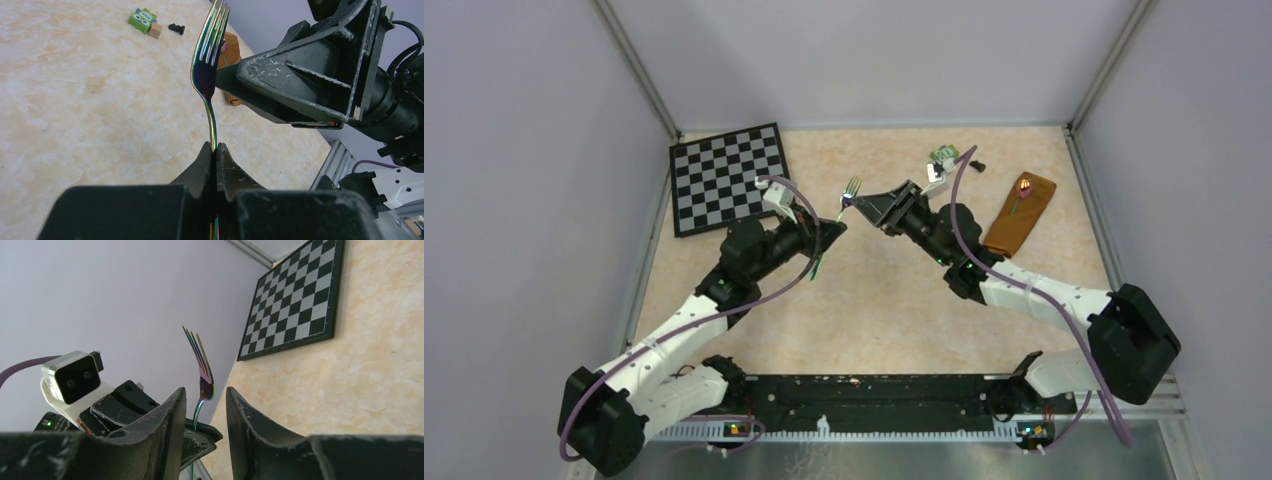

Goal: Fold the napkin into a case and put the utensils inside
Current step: Pass from the left arm to the right

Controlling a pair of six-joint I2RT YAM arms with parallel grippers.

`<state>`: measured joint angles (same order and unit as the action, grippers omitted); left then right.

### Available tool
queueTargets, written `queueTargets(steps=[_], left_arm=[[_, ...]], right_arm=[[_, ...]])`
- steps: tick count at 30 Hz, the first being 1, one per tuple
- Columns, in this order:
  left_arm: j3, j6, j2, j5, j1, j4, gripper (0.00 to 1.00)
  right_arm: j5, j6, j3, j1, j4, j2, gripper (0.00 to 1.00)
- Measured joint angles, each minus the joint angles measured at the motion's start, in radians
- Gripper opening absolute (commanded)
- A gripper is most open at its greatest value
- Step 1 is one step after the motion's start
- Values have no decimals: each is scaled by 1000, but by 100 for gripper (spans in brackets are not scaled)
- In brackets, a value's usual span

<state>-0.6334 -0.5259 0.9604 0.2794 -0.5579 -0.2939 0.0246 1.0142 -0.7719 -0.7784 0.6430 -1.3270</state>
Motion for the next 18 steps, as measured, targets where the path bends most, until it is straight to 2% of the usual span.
queueTargets(steps=[10, 18], left_arm=[[3, -21, 14, 10, 0, -37, 0], [6, -29, 16, 15, 0, -50, 0]], right_arm=[[-45, -17, 13, 5, 138, -27, 26], [-45, -18, 34, 8, 150, -39, 35]])
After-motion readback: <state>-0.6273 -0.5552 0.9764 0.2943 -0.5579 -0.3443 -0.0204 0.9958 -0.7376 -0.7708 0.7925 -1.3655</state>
